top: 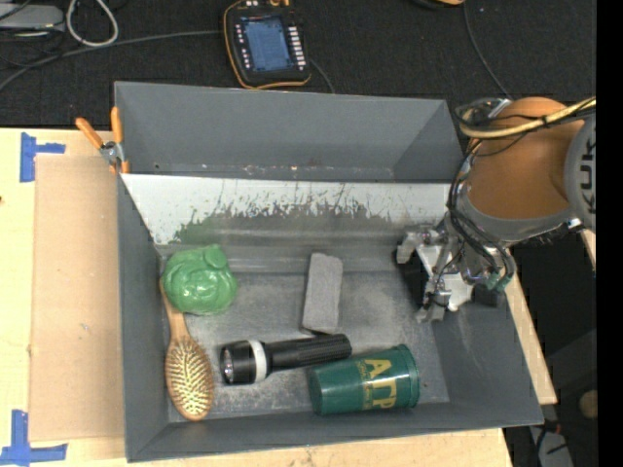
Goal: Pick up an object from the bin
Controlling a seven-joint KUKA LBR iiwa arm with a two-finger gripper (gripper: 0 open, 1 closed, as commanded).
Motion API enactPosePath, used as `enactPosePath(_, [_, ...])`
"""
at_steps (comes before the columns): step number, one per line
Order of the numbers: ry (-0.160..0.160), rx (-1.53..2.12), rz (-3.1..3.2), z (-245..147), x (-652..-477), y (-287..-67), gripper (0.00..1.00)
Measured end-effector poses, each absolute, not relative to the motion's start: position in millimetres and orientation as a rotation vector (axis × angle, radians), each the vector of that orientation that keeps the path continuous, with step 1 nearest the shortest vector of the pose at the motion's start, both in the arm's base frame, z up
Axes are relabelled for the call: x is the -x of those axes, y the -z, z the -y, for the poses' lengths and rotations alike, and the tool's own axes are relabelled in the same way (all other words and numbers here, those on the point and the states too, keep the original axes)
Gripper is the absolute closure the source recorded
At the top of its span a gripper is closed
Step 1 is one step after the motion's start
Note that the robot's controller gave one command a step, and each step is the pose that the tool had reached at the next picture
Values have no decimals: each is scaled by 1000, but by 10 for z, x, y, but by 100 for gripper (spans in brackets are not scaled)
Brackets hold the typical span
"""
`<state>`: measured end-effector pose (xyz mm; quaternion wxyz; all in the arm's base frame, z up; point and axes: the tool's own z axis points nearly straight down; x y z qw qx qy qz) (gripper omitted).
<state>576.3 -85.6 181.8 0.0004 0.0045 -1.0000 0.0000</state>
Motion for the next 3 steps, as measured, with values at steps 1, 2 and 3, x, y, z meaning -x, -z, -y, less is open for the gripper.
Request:
enactPosePath(1, [0,-14,3141,856,-5763,-1818,0])
enactPosePath(2, [1,-602,3085,1070,-5861,-1737,0])
enactPosePath(3, [-1,-866,3020,1062,-5817,-1647,0])
